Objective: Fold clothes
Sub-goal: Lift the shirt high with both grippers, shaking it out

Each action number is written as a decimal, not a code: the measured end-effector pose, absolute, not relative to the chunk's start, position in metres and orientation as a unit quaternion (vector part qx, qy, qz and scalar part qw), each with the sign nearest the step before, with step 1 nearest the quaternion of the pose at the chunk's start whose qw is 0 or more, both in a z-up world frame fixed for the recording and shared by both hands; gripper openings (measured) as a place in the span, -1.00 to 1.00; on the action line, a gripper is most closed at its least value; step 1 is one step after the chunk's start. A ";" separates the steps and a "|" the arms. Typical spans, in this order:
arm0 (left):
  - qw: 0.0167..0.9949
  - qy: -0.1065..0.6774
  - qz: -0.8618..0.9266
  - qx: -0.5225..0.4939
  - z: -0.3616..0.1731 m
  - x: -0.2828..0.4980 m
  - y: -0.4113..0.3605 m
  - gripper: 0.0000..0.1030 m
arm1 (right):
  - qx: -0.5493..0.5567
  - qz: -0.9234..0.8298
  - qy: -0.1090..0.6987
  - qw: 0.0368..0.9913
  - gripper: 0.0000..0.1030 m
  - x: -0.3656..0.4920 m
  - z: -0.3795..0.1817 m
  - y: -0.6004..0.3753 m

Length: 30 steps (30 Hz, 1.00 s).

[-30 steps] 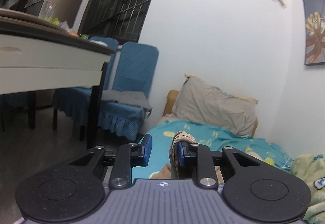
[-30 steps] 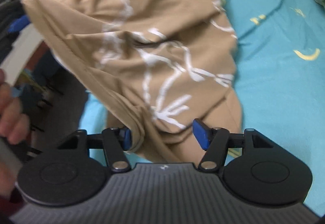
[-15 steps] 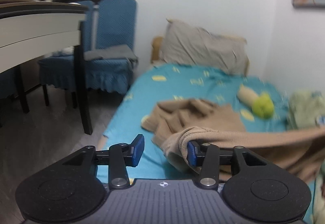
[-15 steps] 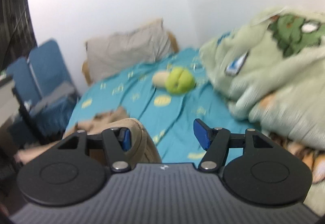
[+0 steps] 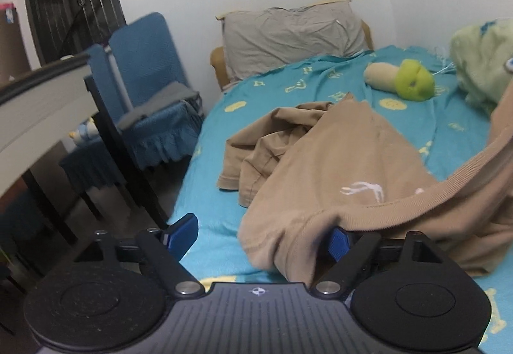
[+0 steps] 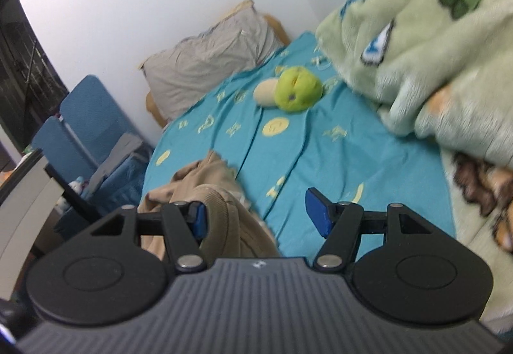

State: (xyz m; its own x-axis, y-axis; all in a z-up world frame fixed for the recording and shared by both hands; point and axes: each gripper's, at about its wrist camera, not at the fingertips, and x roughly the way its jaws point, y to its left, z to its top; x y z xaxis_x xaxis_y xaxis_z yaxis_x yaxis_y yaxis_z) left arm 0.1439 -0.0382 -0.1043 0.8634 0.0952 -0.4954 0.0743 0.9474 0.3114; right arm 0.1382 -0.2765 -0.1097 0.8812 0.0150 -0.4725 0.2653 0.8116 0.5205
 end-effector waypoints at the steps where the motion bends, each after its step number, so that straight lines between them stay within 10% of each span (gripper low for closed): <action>1: 0.953 0.256 0.014 0.164 -0.107 0.146 -0.039 0.63 | 0.302 -0.064 0.243 0.920 0.25 0.140 -0.112 -0.276; 13: 0.981 0.151 0.113 -0.039 -0.043 0.129 0.030 0.66 | 0.256 -0.048 0.436 0.861 0.23 0.170 -0.171 -0.246; 17: 0.982 0.139 0.115 -0.048 -0.034 0.120 0.034 0.67 | 0.280 -0.109 0.351 0.887 0.54 0.149 -0.150 -0.261; 30: 0.986 -0.029 0.082 -0.144 0.128 0.061 0.034 0.71 | 0.247 -0.138 0.069 0.957 0.54 0.116 0.029 -0.276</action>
State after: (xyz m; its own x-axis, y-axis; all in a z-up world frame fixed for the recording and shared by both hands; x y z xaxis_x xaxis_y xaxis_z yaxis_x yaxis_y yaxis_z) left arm 0.0613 0.0339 0.1279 0.9848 0.1706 0.0343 -0.1536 0.9448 -0.2896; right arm 0.1159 -0.2762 0.0291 0.9527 -0.2290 -0.2000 0.2972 0.8400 0.4539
